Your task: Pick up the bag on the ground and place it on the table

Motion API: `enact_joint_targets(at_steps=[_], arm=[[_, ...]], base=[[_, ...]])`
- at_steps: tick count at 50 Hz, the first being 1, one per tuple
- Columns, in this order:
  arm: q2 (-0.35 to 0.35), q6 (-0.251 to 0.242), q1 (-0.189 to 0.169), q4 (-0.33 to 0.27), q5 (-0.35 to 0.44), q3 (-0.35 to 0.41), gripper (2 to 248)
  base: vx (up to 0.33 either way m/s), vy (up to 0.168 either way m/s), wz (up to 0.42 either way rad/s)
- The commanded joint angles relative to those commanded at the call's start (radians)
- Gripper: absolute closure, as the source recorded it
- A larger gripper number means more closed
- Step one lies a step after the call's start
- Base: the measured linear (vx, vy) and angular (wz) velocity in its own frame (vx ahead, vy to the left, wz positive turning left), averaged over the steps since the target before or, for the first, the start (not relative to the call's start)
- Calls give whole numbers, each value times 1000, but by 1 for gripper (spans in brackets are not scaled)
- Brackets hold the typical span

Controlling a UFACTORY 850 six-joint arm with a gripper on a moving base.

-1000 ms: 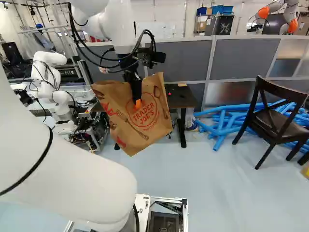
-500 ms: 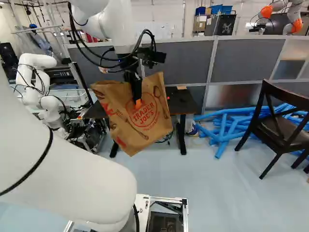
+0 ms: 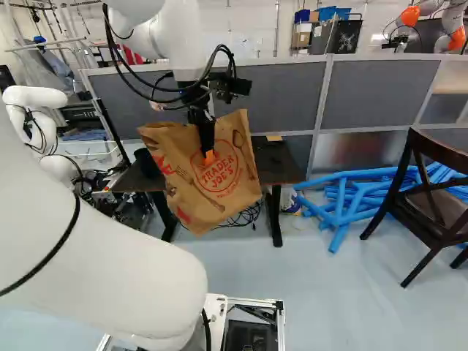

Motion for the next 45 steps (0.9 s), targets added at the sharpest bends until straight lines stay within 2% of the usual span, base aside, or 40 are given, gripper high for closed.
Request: enact_joint_targets(at_steps=[23,45], arm=[[0,0,0,0,0,0,227],[-43,0,2,0,0,-36,227]], base=[[184,1,-15],[32,-1,-4]])
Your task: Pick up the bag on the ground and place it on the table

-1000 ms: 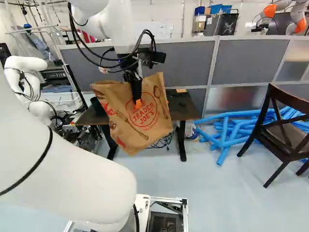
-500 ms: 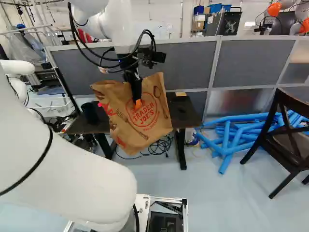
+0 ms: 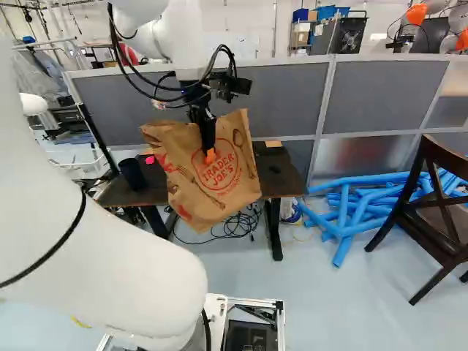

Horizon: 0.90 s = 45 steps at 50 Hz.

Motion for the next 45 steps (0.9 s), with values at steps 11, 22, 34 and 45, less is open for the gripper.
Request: enact_joint_targets(at_steps=[11,22,34,45], arm=[[-35,0,2,0,0,-30,227],[-75,0,9,0,0,-66,227],[-118,0,23,7,0,-106,227],[-156,0,36,13,0,-144,227]], base=[[0,0,0],[0,0,0],[0,0,0],[0,0,0]])
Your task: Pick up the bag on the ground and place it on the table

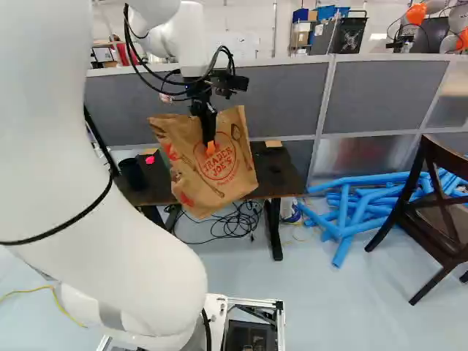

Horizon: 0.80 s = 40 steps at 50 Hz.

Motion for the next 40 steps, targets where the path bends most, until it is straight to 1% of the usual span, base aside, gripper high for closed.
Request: enact_joint_targets(at_steps=[18,40], arm=[[-66,0,21,0,0,-67,227],[-173,0,36,0,0,-183,227]], base=[[0,0,0],[0,0,0]])
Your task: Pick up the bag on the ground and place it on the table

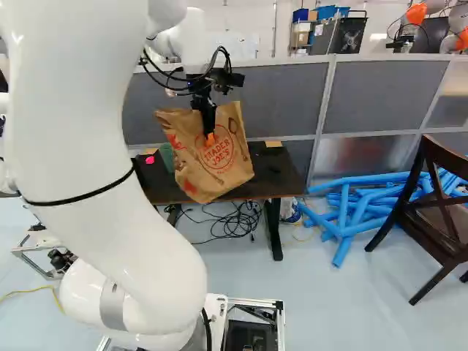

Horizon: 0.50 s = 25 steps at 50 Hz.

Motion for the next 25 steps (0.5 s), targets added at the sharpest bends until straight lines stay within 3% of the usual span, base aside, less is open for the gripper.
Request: enact_joint_targets(at_steps=[25], arm=[[-118,0,12,0,0,-140,227]], base=[[0,0,0]])
